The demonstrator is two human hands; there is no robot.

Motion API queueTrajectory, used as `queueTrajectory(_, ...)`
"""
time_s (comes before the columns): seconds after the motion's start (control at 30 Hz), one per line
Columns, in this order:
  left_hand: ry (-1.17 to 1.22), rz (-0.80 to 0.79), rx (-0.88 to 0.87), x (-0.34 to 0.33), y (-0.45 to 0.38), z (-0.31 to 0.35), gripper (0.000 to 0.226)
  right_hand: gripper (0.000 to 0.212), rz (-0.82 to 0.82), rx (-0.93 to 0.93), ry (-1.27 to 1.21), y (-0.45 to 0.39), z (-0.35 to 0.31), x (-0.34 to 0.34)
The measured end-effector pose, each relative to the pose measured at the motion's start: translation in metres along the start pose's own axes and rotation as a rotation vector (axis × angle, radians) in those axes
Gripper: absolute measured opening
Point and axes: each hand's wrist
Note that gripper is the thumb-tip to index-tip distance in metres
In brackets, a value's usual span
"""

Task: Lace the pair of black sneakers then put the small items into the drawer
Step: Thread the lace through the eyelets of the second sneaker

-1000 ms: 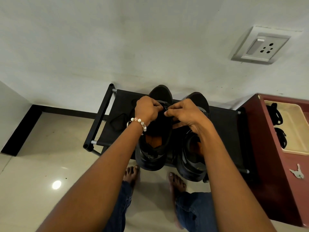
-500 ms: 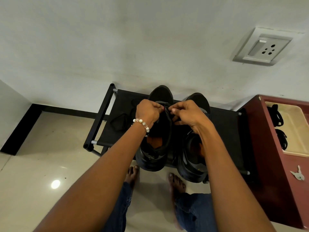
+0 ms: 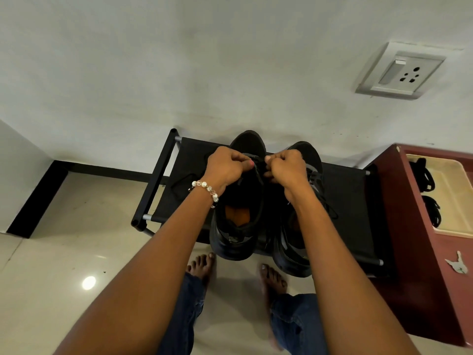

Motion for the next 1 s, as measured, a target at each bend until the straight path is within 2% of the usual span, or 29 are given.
queueTrajectory(0.03, -0.046, -0.008, -0.012, 0.004, 0.003, 0.0, 0.032, 0.021, 0.007, -0.045, -0.092, -0.001, -0.003, 0.006)
queueTrajectory(0.1, -0.308, -0.004, 0.001, 0.01, 0.011, -0.002, 0.059, 0.016, 0.037, -0.127, -0.314, -0.004, -0.008, 0.022)
queueTrajectory(0.17, -0.487, -0.004, 0.053, 0.013, 0.021, -0.005, 0.08, 0.016, 0.044, -0.178, -0.631, -0.004, -0.011, 0.043)
queueTrajectory(0.27, -0.42, 0.07, 0.146, 0.008, 0.029, -0.008, 0.088, 0.019, 0.014, -0.155, -1.155, 0.003, -0.01, 0.07)
queueTrajectory(0.33, -0.406, 0.125, 0.176, 0.003, 0.031, -0.009, 0.09, 0.017, 0.066, -0.095, -1.192, 0.005, -0.008, 0.075)
queueTrajectory(0.43, -0.362, 0.151, 0.191, -0.003, 0.03, -0.012, 0.095, 0.012, 0.13, 0.041, -0.762, 0.008, -0.005, 0.06)
queueTrajectory(0.5, -0.335, 0.172, 0.196, -0.006, 0.029, -0.014, 0.095, 0.009, 0.094, 0.24, -0.21, 0.008, -0.002, 0.044)
queueTrajectory(0.57, -0.312, 0.165, 0.21, -0.008, 0.027, -0.017, 0.093, 0.02, 0.006, 0.447, 0.413, 0.005, 0.002, 0.027)
queueTrajectory(0.6, -0.28, 0.149, 0.222, -0.008, 0.026, -0.019, 0.093, 0.024, -0.045, 0.499, 0.622, 0.002, 0.004, 0.018)
queueTrajectory(0.63, -0.223, 0.134, 0.239, -0.008, 0.025, -0.02, 0.093, 0.025, -0.081, 0.508, 0.742, 0.003, 0.004, 0.011)
queueTrajectory(0.7, -0.075, 0.124, 0.278, -0.007, 0.023, -0.022, 0.095, 0.023, -0.092, 0.466, 0.804, 0.004, 0.004, 0.005)
queueTrajectory(0.77, 0.01, 0.12, 0.275, -0.007, 0.022, -0.023, 0.098, 0.02, -0.047, 0.435, 0.691, 0.001, 0.005, 0.01)
queueTrajectory(0.83, 0.047, 0.11, 0.263, -0.007, 0.021, -0.023, 0.103, 0.017, 0.029, 0.337, 0.395, 0.001, 0.003, 0.02)
queueTrajectory(0.93, 0.12, 0.094, 0.276, -0.008, 0.019, -0.023, 0.109, 0.019, 0.073, 0.166, -0.48, 0.004, -0.002, 0.04)
queueTrajectory(1.0, 0.148, 0.092, 0.292, -0.008, 0.019, -0.023, 0.111, 0.014, 0.019, 0.16, -0.971, 0.006, -0.003, 0.057)
Point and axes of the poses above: each hand's wrist, its own y-axis away from the middle knuckle, its own x-axis out of the back of the hand, z = x × y, and after that the axes turned 3 degrees about y, right-handed
